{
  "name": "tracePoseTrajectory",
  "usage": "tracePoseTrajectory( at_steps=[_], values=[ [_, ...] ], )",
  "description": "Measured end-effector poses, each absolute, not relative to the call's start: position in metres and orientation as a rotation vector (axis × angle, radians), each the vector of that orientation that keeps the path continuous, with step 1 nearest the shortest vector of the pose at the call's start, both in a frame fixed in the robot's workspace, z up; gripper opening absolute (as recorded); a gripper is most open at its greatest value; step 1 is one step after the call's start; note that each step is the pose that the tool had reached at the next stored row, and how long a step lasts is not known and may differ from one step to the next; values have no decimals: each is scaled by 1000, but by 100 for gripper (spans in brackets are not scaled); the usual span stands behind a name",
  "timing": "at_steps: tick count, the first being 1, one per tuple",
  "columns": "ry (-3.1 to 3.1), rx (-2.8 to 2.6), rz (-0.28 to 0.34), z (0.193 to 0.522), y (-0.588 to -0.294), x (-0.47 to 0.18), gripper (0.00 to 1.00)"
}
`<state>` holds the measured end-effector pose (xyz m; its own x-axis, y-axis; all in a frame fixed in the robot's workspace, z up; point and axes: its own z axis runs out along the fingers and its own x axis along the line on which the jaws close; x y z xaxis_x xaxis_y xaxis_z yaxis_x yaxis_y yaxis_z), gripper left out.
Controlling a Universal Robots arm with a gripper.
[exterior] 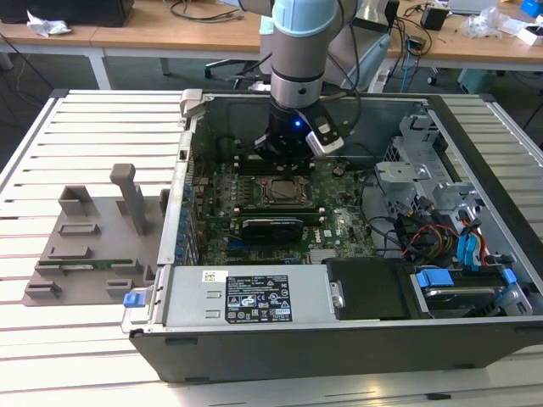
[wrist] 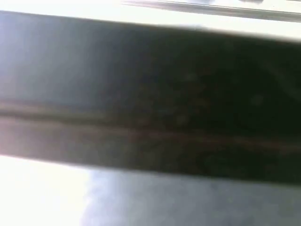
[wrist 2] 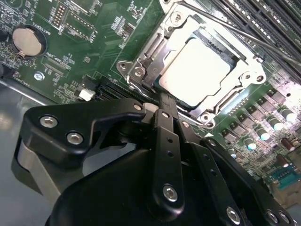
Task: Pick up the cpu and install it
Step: 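Install the first cpu locking lever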
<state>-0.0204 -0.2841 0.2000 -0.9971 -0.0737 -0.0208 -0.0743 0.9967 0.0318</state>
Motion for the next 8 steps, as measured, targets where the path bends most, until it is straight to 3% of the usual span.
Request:
tracePoseTrajectory(
  at_steps=[8],
  values=[
    [3124,-128,43,201,-280,-20,11]
  ],
)
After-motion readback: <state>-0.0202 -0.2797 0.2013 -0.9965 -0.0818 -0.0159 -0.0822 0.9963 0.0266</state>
